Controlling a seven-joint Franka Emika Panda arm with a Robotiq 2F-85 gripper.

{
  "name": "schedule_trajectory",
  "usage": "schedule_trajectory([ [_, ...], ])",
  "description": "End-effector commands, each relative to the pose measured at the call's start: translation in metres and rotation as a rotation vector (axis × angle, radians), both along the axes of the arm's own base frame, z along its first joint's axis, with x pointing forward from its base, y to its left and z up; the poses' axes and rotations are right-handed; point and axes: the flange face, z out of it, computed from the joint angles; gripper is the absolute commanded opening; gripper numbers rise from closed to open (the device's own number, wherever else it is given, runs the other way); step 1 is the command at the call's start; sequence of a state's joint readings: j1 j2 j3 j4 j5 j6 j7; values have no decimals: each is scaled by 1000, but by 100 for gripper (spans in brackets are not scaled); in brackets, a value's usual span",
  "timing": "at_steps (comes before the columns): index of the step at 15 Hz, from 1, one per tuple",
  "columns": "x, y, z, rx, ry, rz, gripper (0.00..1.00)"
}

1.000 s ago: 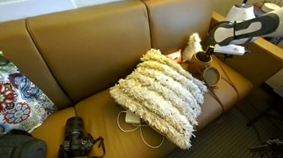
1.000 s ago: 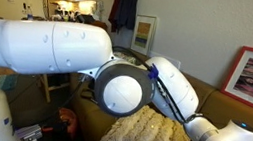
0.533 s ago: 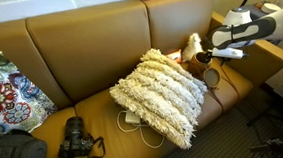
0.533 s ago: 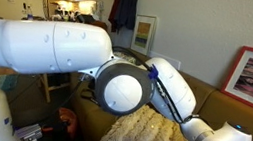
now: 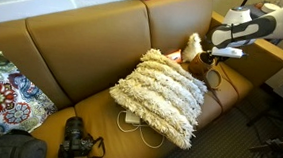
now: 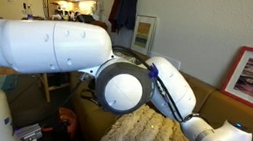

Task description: Put the bag on the top of the pillow

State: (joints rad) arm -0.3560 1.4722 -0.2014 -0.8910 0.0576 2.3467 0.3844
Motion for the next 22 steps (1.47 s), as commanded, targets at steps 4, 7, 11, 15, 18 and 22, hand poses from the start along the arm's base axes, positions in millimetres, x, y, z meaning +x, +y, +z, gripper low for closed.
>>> schedule_trajectory([
  [4, -9, -7, -6, 30, 4, -24, 0],
  [7, -11, -10, -6, 31, 9, -29, 0],
  [11, -12, -10, -7, 27, 21, -42, 28],
  [15, -12, -9, -7, 32, 32, -44, 51],
  [18, -11, -9, -5, 30, 43, -47, 71],
  [22, -14, -10, -7, 33, 46, -48, 98],
])
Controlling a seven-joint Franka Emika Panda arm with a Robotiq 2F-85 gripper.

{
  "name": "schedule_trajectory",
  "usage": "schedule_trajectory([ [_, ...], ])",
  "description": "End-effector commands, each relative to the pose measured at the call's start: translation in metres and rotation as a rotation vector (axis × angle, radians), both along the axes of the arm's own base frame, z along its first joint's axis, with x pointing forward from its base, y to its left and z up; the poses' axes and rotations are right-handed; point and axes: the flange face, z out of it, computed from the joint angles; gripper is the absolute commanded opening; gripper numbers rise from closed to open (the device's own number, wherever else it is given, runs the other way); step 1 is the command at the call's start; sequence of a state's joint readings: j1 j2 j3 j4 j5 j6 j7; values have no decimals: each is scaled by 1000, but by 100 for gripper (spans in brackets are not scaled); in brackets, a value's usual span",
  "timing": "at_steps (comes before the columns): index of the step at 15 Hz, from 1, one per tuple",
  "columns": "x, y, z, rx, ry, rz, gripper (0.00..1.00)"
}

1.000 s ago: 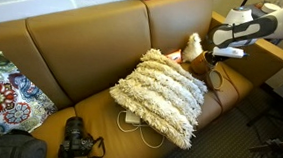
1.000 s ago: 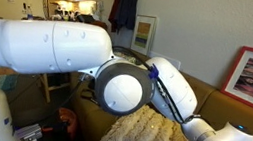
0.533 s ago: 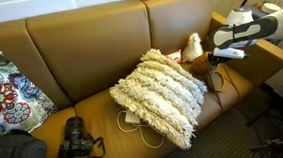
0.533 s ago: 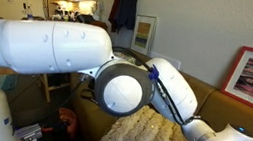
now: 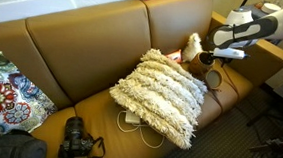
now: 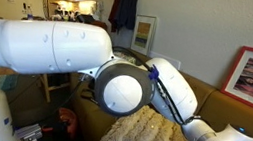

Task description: Put the bag on the top of the pillow

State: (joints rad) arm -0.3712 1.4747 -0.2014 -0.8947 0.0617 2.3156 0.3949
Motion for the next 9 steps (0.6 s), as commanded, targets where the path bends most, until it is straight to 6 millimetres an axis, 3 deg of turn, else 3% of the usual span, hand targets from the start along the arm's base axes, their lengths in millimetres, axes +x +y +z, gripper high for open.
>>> schedule_trajectory([
  [1, -5, -2, -3, 23, 20, -13, 100],
  [3, -11, -2, -9, 36, 43, -21, 100],
  [5, -17, -1, -14, 49, 69, -25, 75],
  [6, -19, -1, -16, 55, 79, -25, 74],
  [9, -21, 0, -18, 61, 90, -28, 53],
])
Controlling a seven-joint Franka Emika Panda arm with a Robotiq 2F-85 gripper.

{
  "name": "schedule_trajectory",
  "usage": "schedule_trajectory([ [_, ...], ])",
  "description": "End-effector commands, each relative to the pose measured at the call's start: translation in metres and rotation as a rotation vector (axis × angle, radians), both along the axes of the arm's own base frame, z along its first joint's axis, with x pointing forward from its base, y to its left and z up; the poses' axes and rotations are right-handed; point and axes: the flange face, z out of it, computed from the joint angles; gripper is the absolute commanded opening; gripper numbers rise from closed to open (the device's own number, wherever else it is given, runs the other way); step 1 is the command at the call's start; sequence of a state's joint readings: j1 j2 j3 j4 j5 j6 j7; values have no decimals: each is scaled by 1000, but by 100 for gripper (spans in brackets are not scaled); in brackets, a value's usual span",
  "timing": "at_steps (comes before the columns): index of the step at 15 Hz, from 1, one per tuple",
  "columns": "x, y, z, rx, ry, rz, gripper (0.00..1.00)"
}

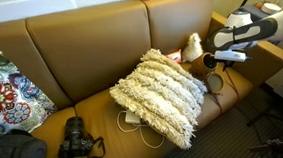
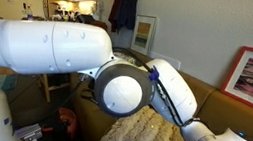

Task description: Put the bag on the top of the pillow

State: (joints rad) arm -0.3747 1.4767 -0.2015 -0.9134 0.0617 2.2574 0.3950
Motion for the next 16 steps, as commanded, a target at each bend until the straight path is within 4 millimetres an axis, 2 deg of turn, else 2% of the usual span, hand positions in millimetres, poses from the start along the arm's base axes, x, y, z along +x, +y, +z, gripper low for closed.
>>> schedule_trajectory([
  [1, -6, -1, -5, 29, 18, -13, 45],
  [7, -1, -8, 4, 21, -19, -21, 4],
  [9, 8, -13, 16, 14, -56, -14, 0],
  [12, 29, -17, 44, -12, -128, -1, 2],
  [14, 48, -14, 70, -38, -188, 29, 2],
  [16, 68, -8, 105, -66, -258, 69, 2],
])
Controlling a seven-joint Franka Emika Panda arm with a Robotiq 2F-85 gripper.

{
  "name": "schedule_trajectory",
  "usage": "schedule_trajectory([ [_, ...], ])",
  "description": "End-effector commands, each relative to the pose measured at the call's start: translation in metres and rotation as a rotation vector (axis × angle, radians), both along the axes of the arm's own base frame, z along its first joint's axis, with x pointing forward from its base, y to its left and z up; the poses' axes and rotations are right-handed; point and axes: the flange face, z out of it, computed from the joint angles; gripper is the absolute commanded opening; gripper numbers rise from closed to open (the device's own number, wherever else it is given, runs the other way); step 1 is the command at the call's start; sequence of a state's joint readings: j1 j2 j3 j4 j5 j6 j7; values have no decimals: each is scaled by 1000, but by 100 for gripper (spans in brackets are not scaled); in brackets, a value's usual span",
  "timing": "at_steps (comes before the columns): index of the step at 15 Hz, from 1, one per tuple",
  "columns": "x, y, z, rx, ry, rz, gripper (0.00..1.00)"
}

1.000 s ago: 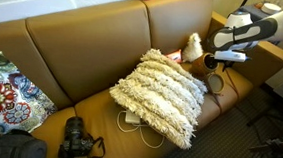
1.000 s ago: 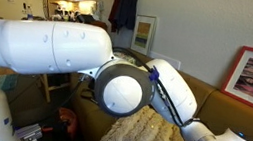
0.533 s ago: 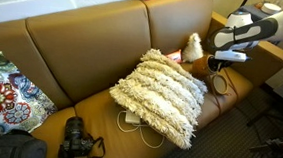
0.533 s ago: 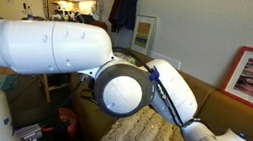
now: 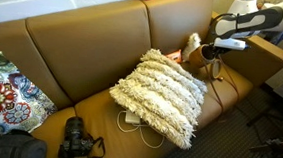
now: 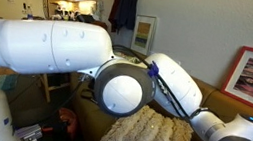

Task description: Put the bag on the top of the pillow

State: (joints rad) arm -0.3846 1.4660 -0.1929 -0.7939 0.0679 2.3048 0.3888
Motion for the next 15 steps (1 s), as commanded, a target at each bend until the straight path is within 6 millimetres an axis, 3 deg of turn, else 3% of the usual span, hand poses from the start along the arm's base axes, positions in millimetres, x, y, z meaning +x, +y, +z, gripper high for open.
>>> schedule_trajectory([
  [1, 32, 9, 63, -19, -116, 73, 2],
  [4, 52, 33, 98, -10, -141, 186, 2],
  [6, 63, 56, 111, 1, -136, 274, 2],
  [10, 75, 106, 116, 12, -101, 431, 2],
  [15, 76, 161, 124, -16, -43, 586, 2],
])
